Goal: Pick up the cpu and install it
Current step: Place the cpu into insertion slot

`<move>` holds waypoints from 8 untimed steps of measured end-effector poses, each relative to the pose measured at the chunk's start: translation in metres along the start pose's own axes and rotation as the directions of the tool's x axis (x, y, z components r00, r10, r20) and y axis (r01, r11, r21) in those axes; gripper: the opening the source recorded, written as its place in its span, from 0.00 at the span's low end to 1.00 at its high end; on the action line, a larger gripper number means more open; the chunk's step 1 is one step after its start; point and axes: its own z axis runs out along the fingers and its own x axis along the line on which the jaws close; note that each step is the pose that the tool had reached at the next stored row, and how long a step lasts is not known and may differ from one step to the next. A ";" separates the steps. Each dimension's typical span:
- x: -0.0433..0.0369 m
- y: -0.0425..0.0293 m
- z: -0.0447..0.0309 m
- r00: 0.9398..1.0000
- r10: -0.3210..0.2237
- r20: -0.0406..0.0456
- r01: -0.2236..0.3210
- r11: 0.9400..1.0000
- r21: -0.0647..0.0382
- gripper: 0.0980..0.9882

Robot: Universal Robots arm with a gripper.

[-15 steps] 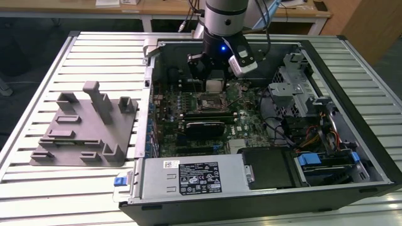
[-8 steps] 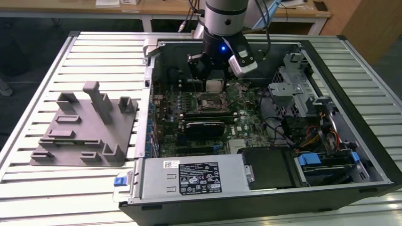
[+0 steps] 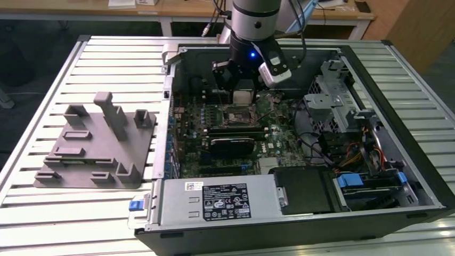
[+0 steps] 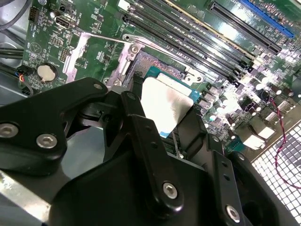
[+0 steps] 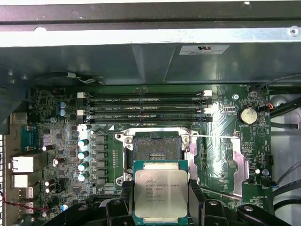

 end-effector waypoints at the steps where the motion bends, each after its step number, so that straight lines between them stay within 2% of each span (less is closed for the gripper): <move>1: 0.0000 0.0000 0.0000 1.000 0.000 0.000 0.000 1.000 0.000 0.50; 5: 0.0000 0.0000 0.0000 1.000 0.008 0.000 -0.008 1.000 0.000 0.50; 8: 0.0000 0.0000 0.0001 0.999 0.051 0.002 -0.051 0.999 0.000 0.50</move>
